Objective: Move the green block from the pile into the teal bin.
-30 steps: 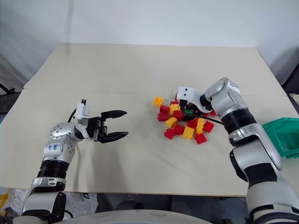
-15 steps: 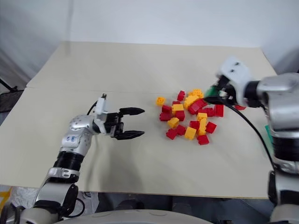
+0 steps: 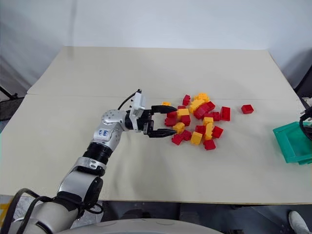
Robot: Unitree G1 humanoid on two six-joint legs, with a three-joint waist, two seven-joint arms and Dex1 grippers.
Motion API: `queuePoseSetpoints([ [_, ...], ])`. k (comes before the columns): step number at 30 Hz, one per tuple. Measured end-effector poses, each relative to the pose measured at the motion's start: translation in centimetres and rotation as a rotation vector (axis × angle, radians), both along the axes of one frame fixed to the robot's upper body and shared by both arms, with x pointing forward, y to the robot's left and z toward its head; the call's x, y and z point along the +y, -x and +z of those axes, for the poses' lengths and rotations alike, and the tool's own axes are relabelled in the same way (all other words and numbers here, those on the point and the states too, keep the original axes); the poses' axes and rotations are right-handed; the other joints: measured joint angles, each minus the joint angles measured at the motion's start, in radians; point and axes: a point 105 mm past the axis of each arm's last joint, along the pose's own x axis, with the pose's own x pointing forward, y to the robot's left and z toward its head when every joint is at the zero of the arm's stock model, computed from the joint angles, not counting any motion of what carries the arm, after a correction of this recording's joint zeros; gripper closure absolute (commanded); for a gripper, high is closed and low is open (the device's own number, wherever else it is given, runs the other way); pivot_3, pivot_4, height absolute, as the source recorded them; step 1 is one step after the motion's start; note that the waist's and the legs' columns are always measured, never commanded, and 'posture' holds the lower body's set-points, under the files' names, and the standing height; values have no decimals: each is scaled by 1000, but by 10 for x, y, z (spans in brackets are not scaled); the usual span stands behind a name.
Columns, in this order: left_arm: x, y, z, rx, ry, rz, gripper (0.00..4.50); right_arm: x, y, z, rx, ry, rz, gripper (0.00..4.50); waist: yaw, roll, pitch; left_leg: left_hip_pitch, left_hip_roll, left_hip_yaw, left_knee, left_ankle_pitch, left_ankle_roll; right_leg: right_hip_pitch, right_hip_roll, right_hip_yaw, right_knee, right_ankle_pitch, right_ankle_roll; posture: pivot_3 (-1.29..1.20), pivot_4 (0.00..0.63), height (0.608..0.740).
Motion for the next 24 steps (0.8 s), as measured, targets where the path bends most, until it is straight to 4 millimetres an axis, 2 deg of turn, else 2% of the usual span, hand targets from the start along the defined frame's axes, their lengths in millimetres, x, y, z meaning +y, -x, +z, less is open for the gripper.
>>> queuePoseSetpoints([
  [2, -4, 0, -1, 2, 3, -6, 0, -7, -15, 0, -35, 8, -19, 1062, -7, 0, 0, 1, 0, -1, 0, 0, 0, 0, -1, 2, 0, 1, 1, 0, 150, 740],
  [5, -5, 0, 0, -8, 5, -8, 0, -10, -25, -7, -25, 21, -26, 37, -7, 0, 0, 0, 0, -1, 0, 0, 0, -1, 0, 2, 0, 1, 1, 0, 150, 740],
  [9, 4, -5, 1, -14, -3, 28, 0, -10, -29, -15, 12, 24, -21, 37, -4, 1, 0, -2, 0, -1, 0, 1, 0, -2, 0, 1, 2, 1, 1, 0, 150, 740],
  [12, 15, -10, 3, -16, -7, 67, 0, -8, -29, -13, 22, 38, -12, 37, -3, 1, 0, -2, 0, -1, 0, 0, 0, -2, -1, 2, 1, 2, 2, 0, 150, 740],
  [15, 28, -14, 1, 20, -11, 108, 0, 12, -38, 1, -37, 16, 70, 37, -7, 1, 0, -2, 0, -2, 0, 0, 0, -2, 0, 2, 1, 2, 2, 0, 150, 740],
  [17, 38, -15, 1, 46, -10, 135, 0, 42, -45, 5, -75, -44, 204, 37, -9, 1, 0, -2, 1, -2, 0, 0, 0, -2, 1, 2, 1, 2, 2, 0, 150, 740],
  [19, 51, -16, 0, 84, -12, 170, 0, 74, -50, -3, -77, -121, 354, 37, -7, 0, 0, -3, 1, -4, 0, 0, 0, -1, 1, 1, 1, 2, 2, 0, 150, 740],
  [21, 63, -15, -1, 119, -13, 200, 0, 90, -52, -10, -77, -164, 438, 37, -6, 1, 0, -3, 1, -4, 0, 0, 0, -2, 0, 1, 1, 2, 2, 0, 150, 740],
  [24, 94, -12, -9, 178, -37, 280, 0, 112, -53, -21, -87, -217, 574, 37, -4, 1, 0, -3, 0, -4, 0, 1, -2, -1, -1, 1, 0, 2, 2, 0, 150, 740],
])
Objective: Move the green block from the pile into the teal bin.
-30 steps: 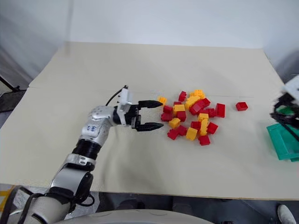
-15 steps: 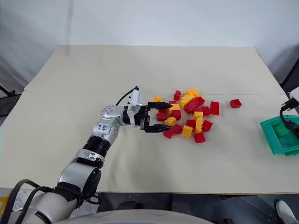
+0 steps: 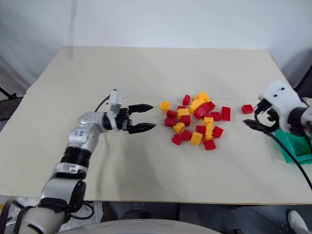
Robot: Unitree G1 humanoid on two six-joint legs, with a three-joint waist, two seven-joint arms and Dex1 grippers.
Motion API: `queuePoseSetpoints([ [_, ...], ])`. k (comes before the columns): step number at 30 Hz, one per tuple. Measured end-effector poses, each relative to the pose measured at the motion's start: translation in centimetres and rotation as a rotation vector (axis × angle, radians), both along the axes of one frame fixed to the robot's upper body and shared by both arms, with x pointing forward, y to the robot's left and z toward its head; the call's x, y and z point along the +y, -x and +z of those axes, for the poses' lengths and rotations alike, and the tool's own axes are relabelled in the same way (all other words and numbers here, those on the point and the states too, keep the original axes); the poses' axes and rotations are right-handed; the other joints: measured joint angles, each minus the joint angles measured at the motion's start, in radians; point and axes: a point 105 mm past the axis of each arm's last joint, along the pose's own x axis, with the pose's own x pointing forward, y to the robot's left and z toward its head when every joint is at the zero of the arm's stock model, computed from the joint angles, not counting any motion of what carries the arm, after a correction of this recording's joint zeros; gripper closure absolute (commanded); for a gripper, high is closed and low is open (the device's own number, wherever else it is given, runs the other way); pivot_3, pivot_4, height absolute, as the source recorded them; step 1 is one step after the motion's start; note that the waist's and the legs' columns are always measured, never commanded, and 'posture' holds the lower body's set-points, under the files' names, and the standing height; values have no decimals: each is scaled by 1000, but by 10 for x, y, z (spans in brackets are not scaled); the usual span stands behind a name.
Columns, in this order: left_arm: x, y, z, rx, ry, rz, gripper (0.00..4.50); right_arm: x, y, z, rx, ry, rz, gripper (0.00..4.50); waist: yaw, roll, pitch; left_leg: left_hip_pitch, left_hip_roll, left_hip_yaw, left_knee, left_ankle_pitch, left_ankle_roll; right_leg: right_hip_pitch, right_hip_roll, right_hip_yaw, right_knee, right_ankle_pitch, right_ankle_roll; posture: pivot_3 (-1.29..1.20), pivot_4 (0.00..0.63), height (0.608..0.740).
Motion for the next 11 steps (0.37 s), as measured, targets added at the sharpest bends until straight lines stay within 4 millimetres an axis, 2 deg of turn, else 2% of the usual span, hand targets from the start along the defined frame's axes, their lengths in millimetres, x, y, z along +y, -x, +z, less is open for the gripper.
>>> queuePoseSetpoints([
  [4, 49, 8, -13, 67, -24, 118, 0, 42, 6, -25, -11, -205, 251, 37, -2, -1, 0, 0, 0, 0, 0, 0, -1, 0, 0, 0, -1, 0, 0, 0, 150, 740],
  [7, 70, 13, -19, 107, -35, 161, 0, 46, 11, -31, -28, -274, 333, 37, 7, -1, 0, 0, -1, 0, 0, 0, 0, 1, -1, -1, 0, 0, 0, 0, 150, 740],
  [11, 96, 20, -23, 121, -51, 235, 0, 38, 21, -41, -10, -309, 397, 37, 10, -1, 0, 1, -1, 0, 0, 0, 0, 1, -1, -1, -1, 0, 0, 0, 150, 740],
])
